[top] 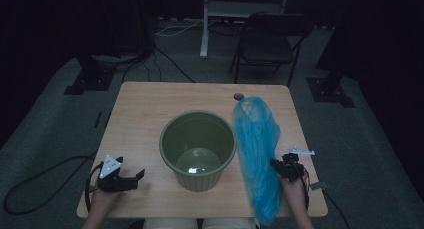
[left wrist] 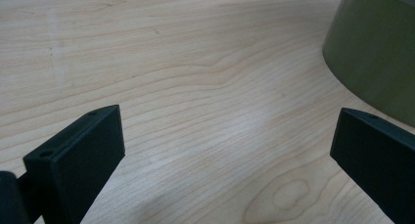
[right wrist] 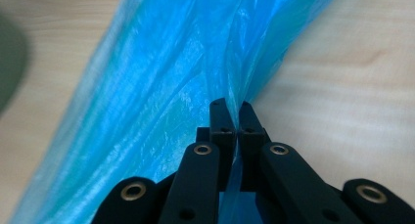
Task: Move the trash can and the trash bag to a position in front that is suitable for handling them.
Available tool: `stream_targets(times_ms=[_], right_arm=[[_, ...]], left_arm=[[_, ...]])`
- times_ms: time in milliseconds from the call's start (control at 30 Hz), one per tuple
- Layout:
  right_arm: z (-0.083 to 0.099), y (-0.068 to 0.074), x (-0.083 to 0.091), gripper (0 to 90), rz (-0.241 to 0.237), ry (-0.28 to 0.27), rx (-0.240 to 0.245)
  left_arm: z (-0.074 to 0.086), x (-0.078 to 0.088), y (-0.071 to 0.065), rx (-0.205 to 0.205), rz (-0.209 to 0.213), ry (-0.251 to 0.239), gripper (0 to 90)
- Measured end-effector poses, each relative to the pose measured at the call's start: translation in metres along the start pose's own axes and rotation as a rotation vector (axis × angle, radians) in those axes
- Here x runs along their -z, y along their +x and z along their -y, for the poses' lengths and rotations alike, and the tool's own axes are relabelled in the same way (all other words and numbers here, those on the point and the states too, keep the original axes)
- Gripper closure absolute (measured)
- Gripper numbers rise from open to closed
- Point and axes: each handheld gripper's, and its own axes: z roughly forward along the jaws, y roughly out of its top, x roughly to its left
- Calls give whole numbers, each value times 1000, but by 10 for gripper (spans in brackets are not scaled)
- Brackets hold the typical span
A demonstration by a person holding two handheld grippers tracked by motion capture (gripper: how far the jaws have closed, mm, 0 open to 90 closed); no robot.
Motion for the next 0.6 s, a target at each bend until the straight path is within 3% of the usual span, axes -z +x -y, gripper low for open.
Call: stream_targets(times_ms=[133, 300, 367, 467, 567, 600], right_arm=[[23, 13, 25, 890, -20, -11, 21], [48, 19, 45, 887, -34, -14, 12], [64, 21, 61, 875, -31, -21, -2], [77, 25, 75, 820, -18, -36, -17], [90, 30, 83, 675, -63, -12, -42], [94, 32, 85, 591, -74, -10, -50]], left_arm=[[0, 0, -1, 1, 15, -5, 1], [0, 0, -2, 4, 10, -9, 1], [0, 0, -2, 5, 10, -9, 1], [0, 0, -2, 8, 10, -12, 1], [0, 0, -2, 10, 13, -15, 2], [0, 0, -2, 10, 14, -16, 1]])
